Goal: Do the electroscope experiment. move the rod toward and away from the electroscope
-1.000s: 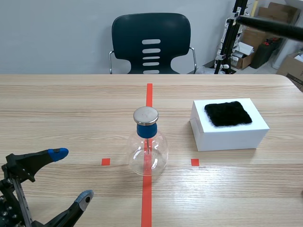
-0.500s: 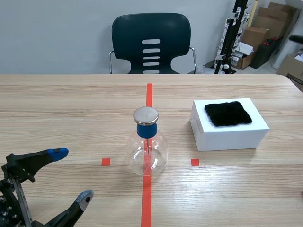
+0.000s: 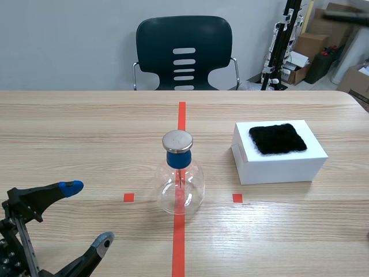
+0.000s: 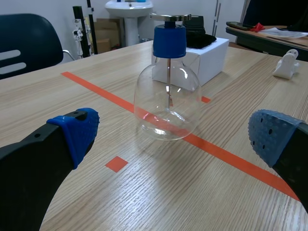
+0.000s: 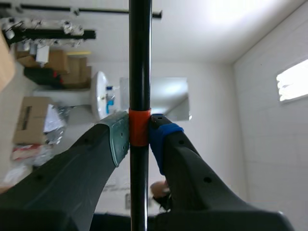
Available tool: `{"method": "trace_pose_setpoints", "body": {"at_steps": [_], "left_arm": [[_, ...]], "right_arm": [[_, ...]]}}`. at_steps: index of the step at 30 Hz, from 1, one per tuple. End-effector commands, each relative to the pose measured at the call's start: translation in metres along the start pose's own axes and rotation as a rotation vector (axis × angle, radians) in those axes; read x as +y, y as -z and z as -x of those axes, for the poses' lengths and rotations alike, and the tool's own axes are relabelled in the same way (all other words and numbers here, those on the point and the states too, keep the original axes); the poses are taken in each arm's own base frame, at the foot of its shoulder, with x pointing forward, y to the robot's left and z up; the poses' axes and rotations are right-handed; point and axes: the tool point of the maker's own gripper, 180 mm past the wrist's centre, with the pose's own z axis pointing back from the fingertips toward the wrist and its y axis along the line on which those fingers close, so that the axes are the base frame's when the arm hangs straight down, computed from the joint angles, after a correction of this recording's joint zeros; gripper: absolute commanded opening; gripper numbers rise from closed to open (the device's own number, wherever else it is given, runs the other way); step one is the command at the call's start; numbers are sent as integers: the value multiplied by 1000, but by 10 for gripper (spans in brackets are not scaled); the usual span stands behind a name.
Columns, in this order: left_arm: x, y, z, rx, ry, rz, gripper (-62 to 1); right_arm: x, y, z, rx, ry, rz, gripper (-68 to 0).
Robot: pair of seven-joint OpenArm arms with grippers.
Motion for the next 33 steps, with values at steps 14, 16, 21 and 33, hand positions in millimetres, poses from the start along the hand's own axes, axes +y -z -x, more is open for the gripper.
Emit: {"method": "trace_pose_setpoints", "body": {"at_steps": [14,16,21,33], "left_arm": [[3,4,-9,-36,8,0,14],[3,4,-9,-36,8,0,14],[3,4,-9,-36,8,1,14],[3,4,-9,-36,8,0,14]], "right_arm": [[-1,63,-86,-233,-175,-6,-674],[4,66,-94,-256,-198,-19,-674],[14,69,-114,-312,-249,-41,-674],[52,64,-132,-415,-326,-131,-674]]}}
